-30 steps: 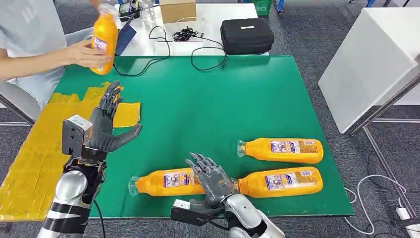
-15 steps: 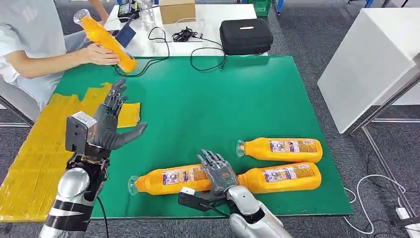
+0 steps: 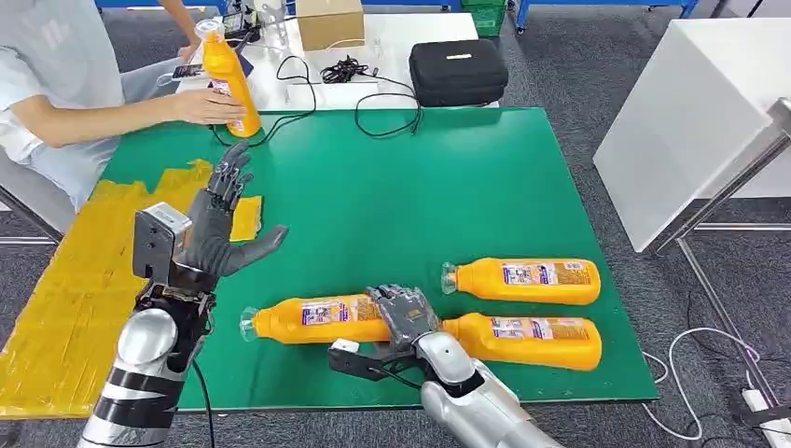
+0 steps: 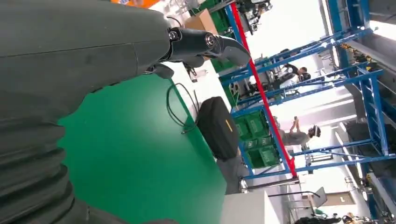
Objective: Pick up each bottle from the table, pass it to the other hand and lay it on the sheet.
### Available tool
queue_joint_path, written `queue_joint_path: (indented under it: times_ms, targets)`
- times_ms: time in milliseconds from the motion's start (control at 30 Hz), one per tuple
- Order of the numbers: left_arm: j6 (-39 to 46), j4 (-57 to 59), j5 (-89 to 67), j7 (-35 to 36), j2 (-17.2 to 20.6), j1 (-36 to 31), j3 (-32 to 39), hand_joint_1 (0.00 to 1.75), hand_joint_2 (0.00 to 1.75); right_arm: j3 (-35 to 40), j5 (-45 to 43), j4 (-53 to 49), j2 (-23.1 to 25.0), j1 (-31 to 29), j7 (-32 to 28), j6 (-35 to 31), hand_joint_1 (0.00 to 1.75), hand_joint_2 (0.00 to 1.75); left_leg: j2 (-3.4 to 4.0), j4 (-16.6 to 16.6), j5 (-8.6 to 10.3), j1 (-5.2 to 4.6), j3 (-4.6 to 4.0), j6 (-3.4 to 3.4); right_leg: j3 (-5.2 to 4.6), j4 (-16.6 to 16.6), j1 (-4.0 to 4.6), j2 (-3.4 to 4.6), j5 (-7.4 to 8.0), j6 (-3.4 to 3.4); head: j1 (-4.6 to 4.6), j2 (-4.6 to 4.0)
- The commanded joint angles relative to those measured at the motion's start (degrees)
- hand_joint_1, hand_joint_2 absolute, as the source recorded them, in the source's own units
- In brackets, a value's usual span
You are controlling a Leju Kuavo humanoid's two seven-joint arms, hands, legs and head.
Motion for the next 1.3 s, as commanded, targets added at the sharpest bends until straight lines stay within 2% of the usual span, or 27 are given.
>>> queue_joint_path:
  times_ms: [33,100,233,367,533,633,767,933,1033,1133,1167,1233,1267,1300]
  targets:
    - [0.11,3.09,0.32,0.24,-0.10,-1.33,-1.55,0.00,1.75,-1.52,-0.36,5.14,0.05,1.33,-0.66,-1.06,1.75,1.75,-0.14,-0.08,-0.01,0.01,0.08,-0.01,0.13,-0.07,0.03,-0.17,-0.05,-0.01,-0.02,0.00]
    - [0.12,3.02,0.34,0.23,-0.12,-1.25,-1.51,0.00,1.75,-1.67,-0.26,4.66,0.00,1.57,-0.66,-1.46,1.75,1.75,-0.17,-0.10,-0.04,0.06,0.15,-0.01,0.23,-0.12,0.10,-0.23,-0.08,-0.01,0.00,0.00]
    - [0.09,2.49,0.32,0.23,-0.27,-0.48,-1.52,0.00,1.75,-4.26,0.22,1.75,-0.11,3.36,-1.11,-6.63,1.75,1.75,-0.13,-0.07,-0.01,0.02,0.07,-0.01,0.12,-0.07,0.07,-0.17,-0.04,-0.01,0.00,0.00]
    - [0.10,2.31,0.34,0.20,-0.30,-0.24,-1.58,0.00,1.75,-4.36,0.22,1.50,-0.21,3.55,-1.13,-6.57,1.75,1.75,-0.16,-0.05,-0.02,0.01,-0.01,-0.01,0.09,-0.05,0.06,-0.20,-0.06,-0.01,0.00,0.00]
    - [1.03,-0.18,0.76,-1.09,-1.00,3.10,-1.53,0.00,1.75,-14.35,-1.75,-9.53,-0.34,9.52,-4.84,-22.05,1.75,1.75,-0.24,-0.06,-0.04,0.02,0.00,0.00,0.14,-0.08,0.07,-0.25,-0.09,0.00,0.00,0.00]
    - [1.96,-2.07,1.04,-2.21,-1.43,6.14,-1.88,0.00,1.75,-22.17,-6.29,-20.12,-0.20,14.26,-9.83,-26.52,1.75,1.75,-0.33,-0.01,-0.03,-0.04,-0.23,0.02,-0.07,0.01,-0.04,-0.18,-0.09,0.02,0.00,0.00]
    - [3.14,-4.79,1.41,-4.43,-2.44,10.61,-2.79,0.00,1.75,-29.73,-13.83,-30.86,0.49,20.04,-14.12,-26.33,1.75,1.75,-0.36,-0.02,-0.09,-0.04,-0.36,0.03,-0.19,0.02,-0.06,-0.23,-0.16,0.02,0.00,0.00]
    - [4.98,-8.34,-1.73,-7.69,-3.28,16.46,-7.09,0.00,1.75,-34.68,-18.15,-39.33,1.03,26.62,-16.03,-25.79,1.75,1.75,-0.41,-0.01,-0.21,-0.07,-0.41,0.10,-0.21,0.03,-0.08,-0.28,-0.34,0.20,0.00,0.00]
    - [6.42,-9.74,-1.58,-9.02,-3.23,16.99,-8.43,0.00,1.75,-35.44,-20.06,-39.50,1.90,27.44,-16.71,-23.62,1.75,1.75,-0.43,0.03,-0.43,-0.02,-0.27,0.08,-0.06,0.05,-0.03,-0.32,-0.48,0.16,0.00,0.00]
    - [6.31,-11.10,-1.00,-9.44,-1.99,16.21,-10.06,0.00,1.75,-34.69,-23.31,-37.20,2.93,25.66,-19.76,-23.38,1.75,1.75,-0.32,0.03,-0.40,-0.03,-0.47,0.14,-0.28,0.04,-0.05,-0.20,-0.34,0.15,0.00,0.00]
    - [4.03,-10.45,1.98,-8.13,-1.41,15.64,-10.27,0.00,1.75,-34.35,-25.00,-36.11,3.14,24.74,-20.34,-22.86,1.75,1.75,-0.25,0.02,-0.35,-0.03,-0.58,0.15,-0.41,0.01,-0.05,-0.11,-0.26,0.16,0.00,0.00]
    - [-7.86,-6.21,14.92,-2.70,1.79,13.24,-11.49,0.00,1.75,-31.55,-28.59,-34.09,2.83,22.78,-23.76,-20.97,1.75,1.75,-0.21,0.06,-0.52,0.01,-0.25,0.10,-0.11,0.07,-0.01,-0.14,-0.41,0.10,0.00,0.00]
    - [-14.40,-2.13,21.29,-0.47,3.30,11.37,-11.99,0.00,1.75,-29.49,-30.27,-32.09,2.85,20.88,-24.94,-19.88,1.75,1.75,-0.26,-0.01,-0.41,0.00,-0.42,0.11,-0.26,-0.01,-0.02,-0.14,-0.28,0.12,0.00,0.00]
    - [-16.06,0.14,22.89,-0.18,3.38,10.42,-11.86,0.00,1.75,-28.74,-31.05,-30.86,3.09,19.84,-25.13,-19.59,1.75,1.75,-0.24,-0.06,-0.38,-0.03,-0.33,0.09,-0.19,-0.02,-0.04,-0.13,-0.28,0.10,0.00,0.00]
